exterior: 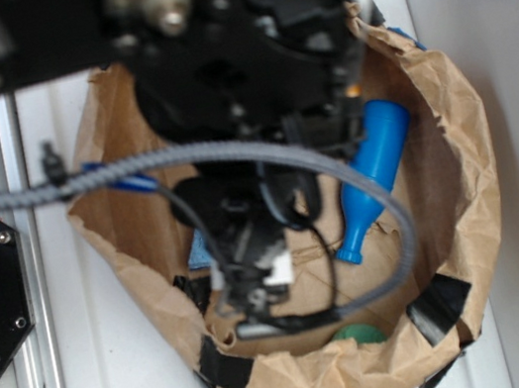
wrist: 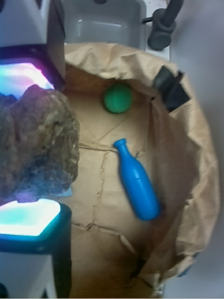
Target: Grab the rock.
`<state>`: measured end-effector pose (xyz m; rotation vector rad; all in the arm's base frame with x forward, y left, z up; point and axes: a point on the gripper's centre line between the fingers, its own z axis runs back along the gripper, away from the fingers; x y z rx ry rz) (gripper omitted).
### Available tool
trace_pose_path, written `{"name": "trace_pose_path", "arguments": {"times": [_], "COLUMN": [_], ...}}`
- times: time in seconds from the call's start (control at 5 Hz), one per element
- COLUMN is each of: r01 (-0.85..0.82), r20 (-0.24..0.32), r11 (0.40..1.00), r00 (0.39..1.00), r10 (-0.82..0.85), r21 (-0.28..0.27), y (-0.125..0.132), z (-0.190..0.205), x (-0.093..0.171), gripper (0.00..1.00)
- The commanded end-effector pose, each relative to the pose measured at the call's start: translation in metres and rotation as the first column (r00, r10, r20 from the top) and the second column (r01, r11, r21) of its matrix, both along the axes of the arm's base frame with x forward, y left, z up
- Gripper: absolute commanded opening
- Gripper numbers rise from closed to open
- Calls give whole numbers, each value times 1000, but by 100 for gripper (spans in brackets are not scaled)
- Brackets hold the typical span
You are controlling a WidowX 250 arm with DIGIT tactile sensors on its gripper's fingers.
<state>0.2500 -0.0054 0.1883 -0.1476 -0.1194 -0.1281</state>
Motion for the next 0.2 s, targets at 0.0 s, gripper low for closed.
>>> {"name": "trace_pose_path", "arguments": {"times": [0.0], "r01": [-26], "r20": [39], "r11": [1000], "r00": [999], "r10": [26], "r21": [1], "y": [-12], "z": [14], "x": [2], "gripper": [0]}}
